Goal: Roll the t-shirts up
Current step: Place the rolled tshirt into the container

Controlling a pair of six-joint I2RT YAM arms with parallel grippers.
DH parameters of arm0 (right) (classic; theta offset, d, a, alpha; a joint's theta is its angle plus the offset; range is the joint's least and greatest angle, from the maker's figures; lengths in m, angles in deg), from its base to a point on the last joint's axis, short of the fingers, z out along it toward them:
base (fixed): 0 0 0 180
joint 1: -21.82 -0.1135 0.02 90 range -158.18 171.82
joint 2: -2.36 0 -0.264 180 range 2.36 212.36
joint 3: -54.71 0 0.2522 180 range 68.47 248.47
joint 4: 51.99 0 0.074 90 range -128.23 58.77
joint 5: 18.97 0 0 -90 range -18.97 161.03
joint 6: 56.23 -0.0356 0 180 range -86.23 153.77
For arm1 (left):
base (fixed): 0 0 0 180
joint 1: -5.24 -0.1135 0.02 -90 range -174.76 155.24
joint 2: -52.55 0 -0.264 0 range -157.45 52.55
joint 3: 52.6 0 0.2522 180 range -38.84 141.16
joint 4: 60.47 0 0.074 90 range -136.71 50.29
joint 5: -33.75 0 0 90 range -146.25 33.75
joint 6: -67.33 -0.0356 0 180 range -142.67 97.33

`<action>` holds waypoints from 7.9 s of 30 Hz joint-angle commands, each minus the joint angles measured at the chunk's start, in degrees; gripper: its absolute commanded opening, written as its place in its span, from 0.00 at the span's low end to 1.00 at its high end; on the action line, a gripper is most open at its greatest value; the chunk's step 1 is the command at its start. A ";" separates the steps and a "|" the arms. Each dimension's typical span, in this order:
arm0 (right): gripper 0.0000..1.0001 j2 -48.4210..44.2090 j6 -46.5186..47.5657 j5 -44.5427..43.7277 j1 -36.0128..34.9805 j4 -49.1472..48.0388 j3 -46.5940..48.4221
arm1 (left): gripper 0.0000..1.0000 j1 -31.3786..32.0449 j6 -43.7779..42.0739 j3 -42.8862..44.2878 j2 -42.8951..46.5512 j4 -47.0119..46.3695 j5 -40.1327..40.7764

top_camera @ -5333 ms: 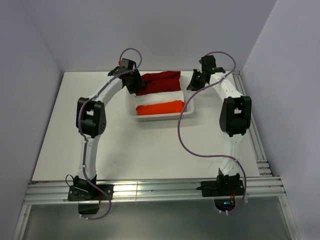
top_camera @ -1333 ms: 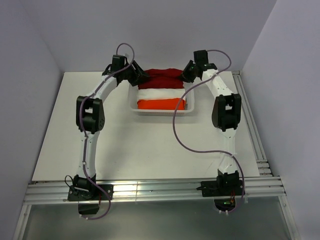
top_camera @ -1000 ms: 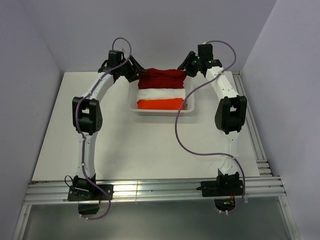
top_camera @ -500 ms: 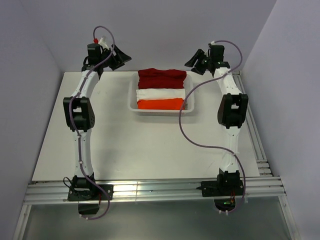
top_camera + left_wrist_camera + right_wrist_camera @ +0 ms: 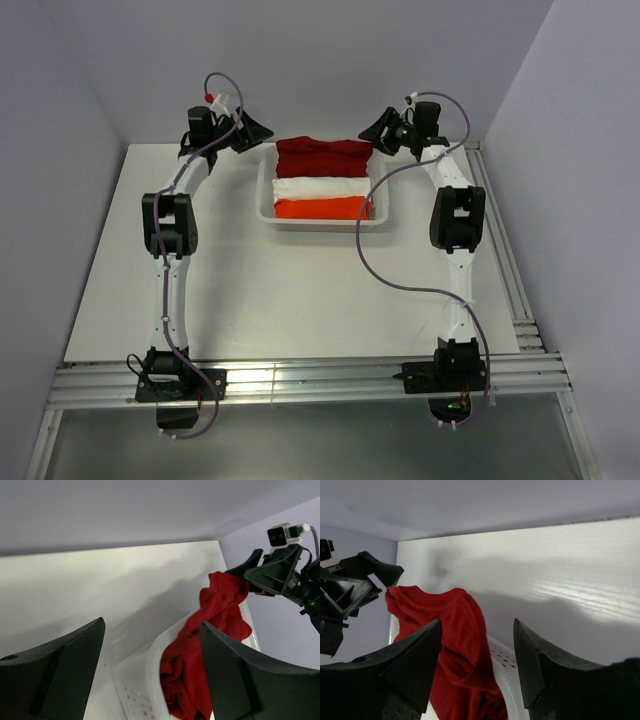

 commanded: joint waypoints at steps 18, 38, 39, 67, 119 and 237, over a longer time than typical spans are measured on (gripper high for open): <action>0.66 1.29 -1.68 6.91 -1.13 -3.77 5.08 | 0.88 1.81 3.22 2.73 -1.38 -12.62 -4.66; 0.57 -0.82 5.71 1.80 -1.66 6.06 2.96 | 0.79 4.09 2.17 1.15 -0.50 -13.06 -7.56; 0.54 -0.90 5.71 2.42 -1.75 6.07 2.97 | 0.78 4.09 2.08 0.88 -0.32 -13.06 -7.73; 0.10 -18.48 2.72 14.81 -0.87 -4.83 -20.15 | 0.61 6.38 -1.96 -30.85 23.23 -15.61 -14.33; 0.58 -12.42 15.81 5.33 -3.42 11.61 -10.22 | 0.84 4.36 -13.65 -7.56 10.49 5.14 -10.81; 0.25 -48.10 24.07 -1.62 -3.95 -62.43 -78.07 | 0.22 10.16 -48.63 -56.34 40.72 -21.50 -2.46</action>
